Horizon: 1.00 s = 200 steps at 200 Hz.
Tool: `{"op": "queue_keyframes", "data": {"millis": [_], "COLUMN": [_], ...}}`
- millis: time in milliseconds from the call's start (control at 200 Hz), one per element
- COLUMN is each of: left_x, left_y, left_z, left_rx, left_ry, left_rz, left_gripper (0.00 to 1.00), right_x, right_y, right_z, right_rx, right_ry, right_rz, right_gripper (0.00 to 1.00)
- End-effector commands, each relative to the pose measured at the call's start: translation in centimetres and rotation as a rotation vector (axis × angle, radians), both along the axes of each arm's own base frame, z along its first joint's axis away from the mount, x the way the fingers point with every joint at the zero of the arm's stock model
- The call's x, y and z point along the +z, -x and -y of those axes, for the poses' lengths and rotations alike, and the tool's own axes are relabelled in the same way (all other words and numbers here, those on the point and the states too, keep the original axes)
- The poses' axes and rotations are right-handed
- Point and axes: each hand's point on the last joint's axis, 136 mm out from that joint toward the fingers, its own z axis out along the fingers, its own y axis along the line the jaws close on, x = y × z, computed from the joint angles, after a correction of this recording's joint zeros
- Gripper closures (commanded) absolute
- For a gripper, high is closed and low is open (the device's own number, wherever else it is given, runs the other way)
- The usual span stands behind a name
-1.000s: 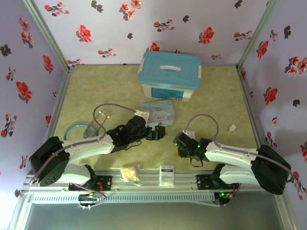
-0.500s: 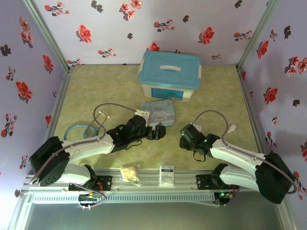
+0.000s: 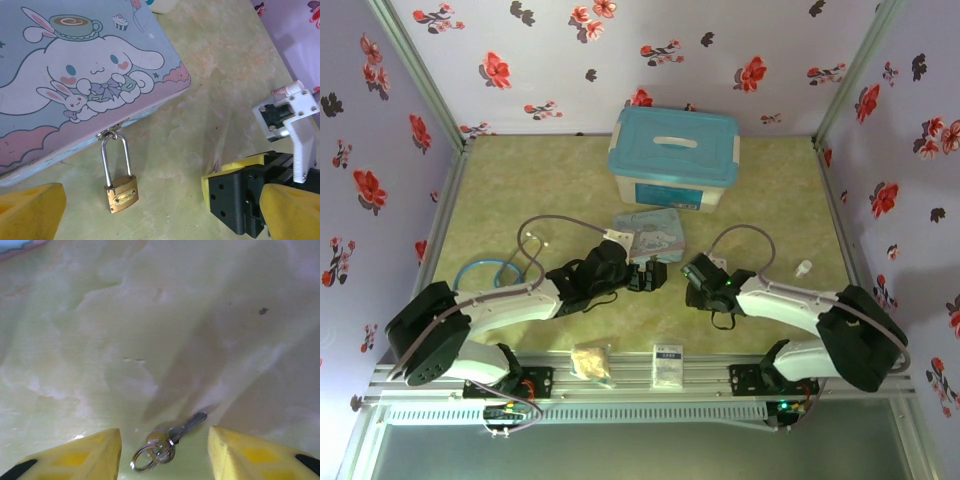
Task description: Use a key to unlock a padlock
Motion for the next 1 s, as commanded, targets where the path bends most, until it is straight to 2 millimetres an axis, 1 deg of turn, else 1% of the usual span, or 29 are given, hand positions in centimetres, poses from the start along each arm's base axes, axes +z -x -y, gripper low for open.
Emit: {"op": "queue_keyframes", "data": {"millis": [0,115,220,375,410,470,605,750,815,995], "left_x": [0.4,0.4,0.4,0.5,0.5,0.6,0.7,0.9,0.9,0.9], "left_y": [-0.5,-0.5,-0.5,-0.7,-0.7,-0.7,-0.7,-0.9,-0.9,-0.9], "left_z": [0.6,0.6,0.7,0.9,0.9,0.9,0.9,1.0,1.1,1.1], "left_rx": [0.010,0.008,0.006,0.005,0.005,0.005,0.003,0.004,0.003,0.002], "left_ry": [0.010,0.010,0.007,0.005,0.005,0.007,0.004,0.008,0.006,0.005], "left_rz": [0.018,0.021,0.023,0.023,0.023,0.024,0.028,0.031,0.033,0.033], "left_gripper": [0.00,0.00,0.00,0.00,0.00,0.00,0.00,0.00,0.00,0.00], "right_x": [-0.6,-0.5,-0.7,-1.5,-1.5,-1.5,-1.6,-1.6,-1.4,0.0], "right_y": [-0.3,-0.2,0.0,0.6,0.7,0.9,1.4,1.8,1.9,1.4], "right_z": [-0.8,-0.1,-0.2,0.1,0.3,0.5,0.8,0.7,0.8,1.2], "right_rx": [-0.006,0.014,0.039,0.038,0.033,0.029,0.021,0.016,0.008,0.014], "right_ry": [0.007,0.118,0.171,0.171,0.169,0.161,0.136,0.059,0.029,-0.034], "right_rz": [-0.008,0.025,0.019,-0.006,-0.005,0.001,-0.006,0.003,0.011,0.042], "right_gripper": [0.52,0.57,0.62,0.77,0.80,0.82,0.96,1.00,1.00,1.00]}}
